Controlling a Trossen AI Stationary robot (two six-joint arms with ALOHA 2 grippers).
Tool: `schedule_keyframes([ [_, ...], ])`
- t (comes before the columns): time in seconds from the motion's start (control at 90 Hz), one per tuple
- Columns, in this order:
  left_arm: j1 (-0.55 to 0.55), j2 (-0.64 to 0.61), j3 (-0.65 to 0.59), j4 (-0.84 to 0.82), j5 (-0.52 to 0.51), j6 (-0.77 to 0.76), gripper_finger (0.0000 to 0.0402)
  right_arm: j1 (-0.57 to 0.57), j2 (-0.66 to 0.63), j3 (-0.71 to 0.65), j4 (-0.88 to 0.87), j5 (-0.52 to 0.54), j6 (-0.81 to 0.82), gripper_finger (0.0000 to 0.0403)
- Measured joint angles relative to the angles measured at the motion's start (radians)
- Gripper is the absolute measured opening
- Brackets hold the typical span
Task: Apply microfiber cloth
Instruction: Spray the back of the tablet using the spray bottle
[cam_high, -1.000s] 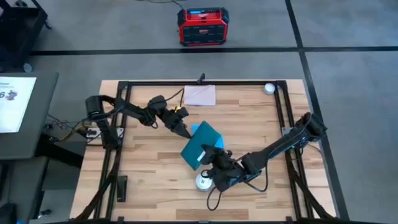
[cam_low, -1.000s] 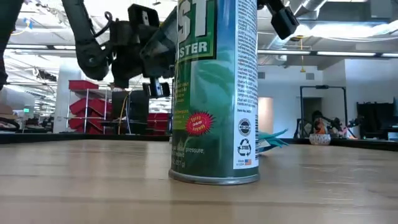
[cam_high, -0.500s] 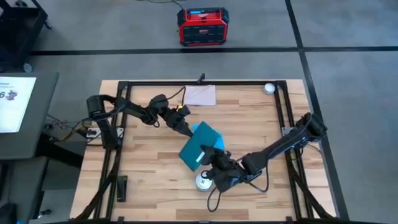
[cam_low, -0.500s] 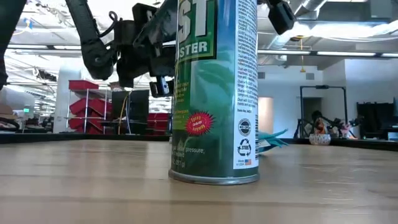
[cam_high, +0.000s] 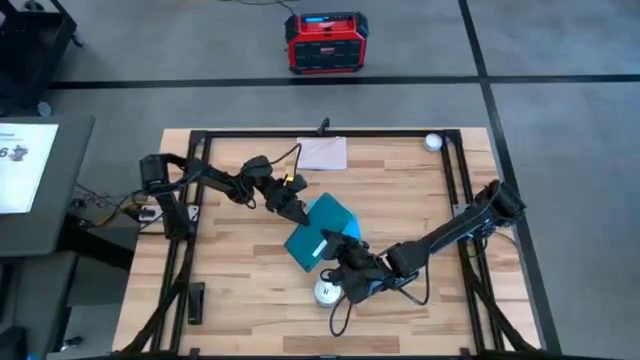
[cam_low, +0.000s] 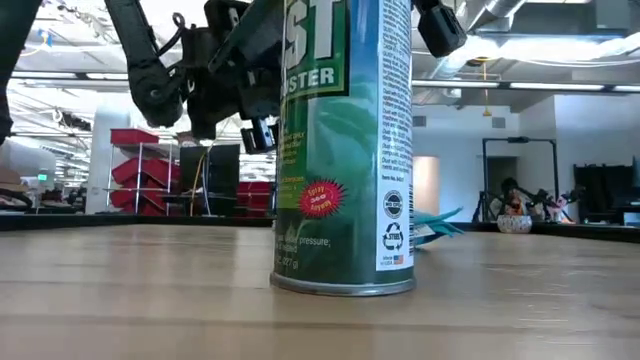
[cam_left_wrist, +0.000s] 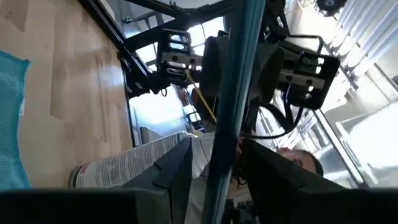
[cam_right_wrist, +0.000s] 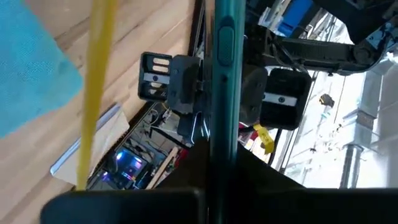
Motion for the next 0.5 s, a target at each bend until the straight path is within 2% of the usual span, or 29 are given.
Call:
schedule_keyframes([
  [0.1, -0.001, 0.000, 0.000, 0.000, 0.000, 0.044, 0.0097, 0.000, 0.000, 0.000, 0.000, 0.000, 0.000, 0.0010],
  [0.278, 0.000, -0.001, 0.000, 0.005, 0.007, 0.157, 0.0016, -0.004, 0.000, 0.000, 0.000, -0.001, -0.006, 0.0010],
  [0.5, -0.016, -0.001, -0.001, 0.002, 0.008, 0.206, 0.0011, -0.007, 0.000, 0.000, 0.015, -0.004, 0.003, 0.0012],
])
